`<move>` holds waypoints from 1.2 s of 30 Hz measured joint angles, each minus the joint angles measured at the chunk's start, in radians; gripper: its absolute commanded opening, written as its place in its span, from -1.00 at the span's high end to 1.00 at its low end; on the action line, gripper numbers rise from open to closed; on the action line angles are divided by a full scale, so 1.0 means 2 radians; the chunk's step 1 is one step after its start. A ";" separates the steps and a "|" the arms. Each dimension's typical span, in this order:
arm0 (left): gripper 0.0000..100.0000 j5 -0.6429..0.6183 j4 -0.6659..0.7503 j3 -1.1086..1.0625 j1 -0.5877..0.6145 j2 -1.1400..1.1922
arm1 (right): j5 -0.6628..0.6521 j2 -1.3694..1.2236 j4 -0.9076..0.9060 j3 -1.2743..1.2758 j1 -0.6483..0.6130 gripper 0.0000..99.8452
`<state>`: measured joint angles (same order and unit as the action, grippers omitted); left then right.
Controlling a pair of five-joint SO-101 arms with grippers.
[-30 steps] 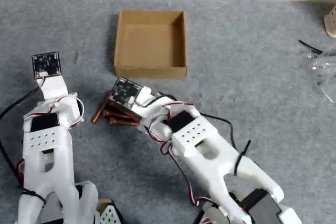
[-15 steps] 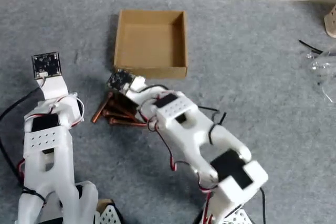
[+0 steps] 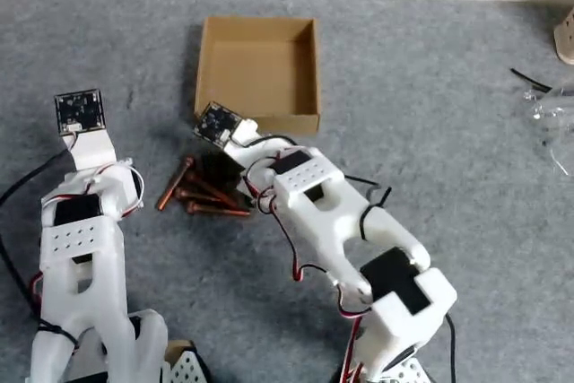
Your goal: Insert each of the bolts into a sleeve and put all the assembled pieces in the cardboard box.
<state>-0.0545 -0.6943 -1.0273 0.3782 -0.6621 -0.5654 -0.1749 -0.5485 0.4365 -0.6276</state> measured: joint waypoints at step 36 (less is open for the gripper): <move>0.98 0.000 0.000 0.000 0.008 0.000 | -0.071 -0.038 -0.139 -0.066 0.000 0.61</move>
<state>-0.0545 -0.6943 -1.0273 0.3951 -0.6621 -0.7081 -0.2516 -0.8263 0.3046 -0.6276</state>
